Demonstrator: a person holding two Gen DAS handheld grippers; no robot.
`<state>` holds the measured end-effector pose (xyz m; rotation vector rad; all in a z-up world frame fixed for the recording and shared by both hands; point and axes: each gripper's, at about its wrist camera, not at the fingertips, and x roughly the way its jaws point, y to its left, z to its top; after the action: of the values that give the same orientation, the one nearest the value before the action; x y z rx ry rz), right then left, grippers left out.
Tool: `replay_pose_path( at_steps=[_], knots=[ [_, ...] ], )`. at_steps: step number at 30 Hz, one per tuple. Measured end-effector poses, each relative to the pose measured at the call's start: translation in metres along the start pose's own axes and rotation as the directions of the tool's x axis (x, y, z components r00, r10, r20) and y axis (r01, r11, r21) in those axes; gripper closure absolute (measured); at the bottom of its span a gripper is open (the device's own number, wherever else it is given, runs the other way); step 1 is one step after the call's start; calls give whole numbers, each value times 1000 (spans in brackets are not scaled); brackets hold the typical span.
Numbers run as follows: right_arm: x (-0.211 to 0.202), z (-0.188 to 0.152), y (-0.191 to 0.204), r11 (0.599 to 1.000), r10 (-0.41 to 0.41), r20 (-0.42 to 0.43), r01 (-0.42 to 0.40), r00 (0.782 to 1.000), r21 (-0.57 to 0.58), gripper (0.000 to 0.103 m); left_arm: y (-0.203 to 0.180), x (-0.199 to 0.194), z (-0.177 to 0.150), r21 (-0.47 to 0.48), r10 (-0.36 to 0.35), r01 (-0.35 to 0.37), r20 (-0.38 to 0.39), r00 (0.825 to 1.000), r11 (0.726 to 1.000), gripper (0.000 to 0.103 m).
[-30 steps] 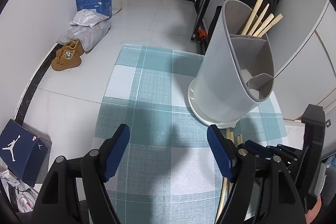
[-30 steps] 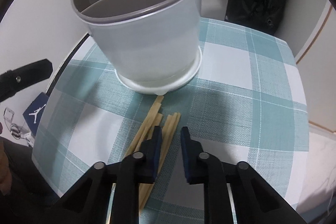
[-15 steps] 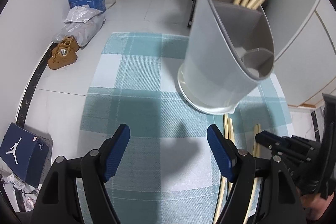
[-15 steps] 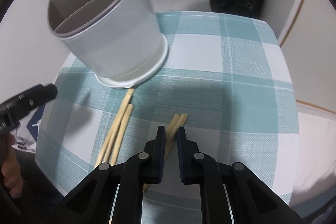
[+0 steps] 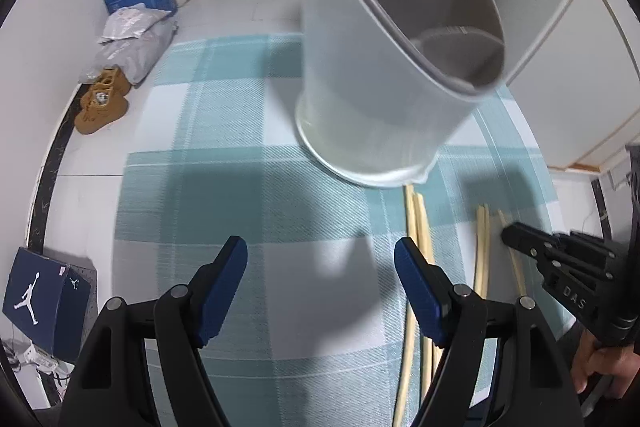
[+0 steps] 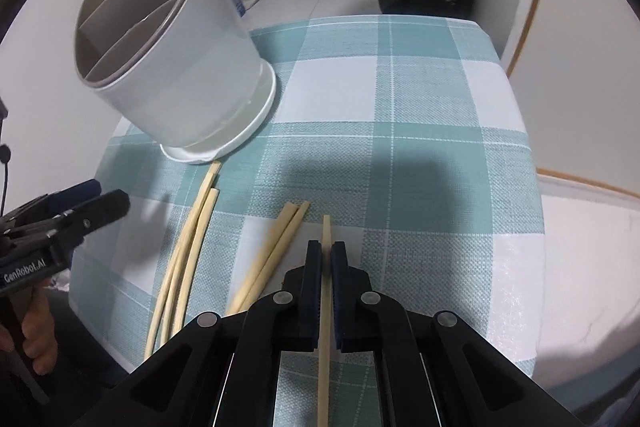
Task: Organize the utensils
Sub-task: 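Lower the right tool to the bundle and grasp one chopstick, then grasp a chopstick with the left tool while the right tool lifts its chopstick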
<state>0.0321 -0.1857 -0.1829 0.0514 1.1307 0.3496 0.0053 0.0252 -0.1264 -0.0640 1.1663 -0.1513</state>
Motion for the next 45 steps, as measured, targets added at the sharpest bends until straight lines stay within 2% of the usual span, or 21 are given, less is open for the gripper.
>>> replay_pose_path(
  at_steps=[7,11,14,18,19,21,24,26,29,31,33,35,38,40,42,43,45],
  knots=[
    [13,6,29,992,-87,9,88,996,-92,96,-11,7,-9,61,-28,33,-69,997,998,31],
    [16,4,37,983,-122,28,125,992,-133,99,-17,9,-12,90,-46,55,-103,994,994,31],
    [16,6,31,991,-88,28,90,996,-95,100,-24,12,-15,130,-20,38,-137,990,991,31],
    [6,12,9,999,1,51,-4,999,53,100,-30,15,-23,171,30,-3,-158,987,985,31],
    [2,16,-1,991,55,75,-63,996,121,100,-32,16,-25,196,49,-18,-155,987,980,30],
    [-7,18,-15,971,111,123,-134,986,200,99,-36,13,-29,234,84,-51,-132,988,971,28],
    [-21,18,-37,921,177,201,-234,964,312,99,-30,11,-28,188,61,-33,-148,987,982,32],
    [-27,14,-52,873,213,245,-297,946,387,99,-29,10,-29,194,64,-35,-146,987,980,34],
    [-31,3,-67,799,261,282,-371,923,474,99,-25,6,-31,191,66,-38,-138,988,981,46],
    [-33,-5,-77,750,287,303,-409,909,519,99,-22,3,-33,201,65,-36,-140,988,979,58],
    [-34,-7,-84,716,298,316,-431,900,550,99,-21,1,-39,212,63,-31,-149,987,977,62],
    [-38,-10,-87,710,297,316,-430,901,558,99,-17,-2,-43,222,63,-26,-161,985,975,66],
    [-43,-17,-88,699,303,326,-442,895,562,99,-17,-3,-44,244,61,-15,-185,981,970,67],
    [-45,-20,-89,683,316,336,-458,887,568,99,-10,-5,-46,227,72,-27,-192,979,973,67],
    [-44,-21,-90,661,337,350,-484,874,573,99,-8,-6,-42,195,42,-3,-198,979,981,67],
    [-47,-21,-90,656,341,358,-492,869,572,100,-10,-10,-40,191,20,16,-186,982,981,67],
    [-52,-20,-90,666,332,370,-493,868,560,100,-20,-17,-33,211,25,6,-146,989,978,62]
  ],
)
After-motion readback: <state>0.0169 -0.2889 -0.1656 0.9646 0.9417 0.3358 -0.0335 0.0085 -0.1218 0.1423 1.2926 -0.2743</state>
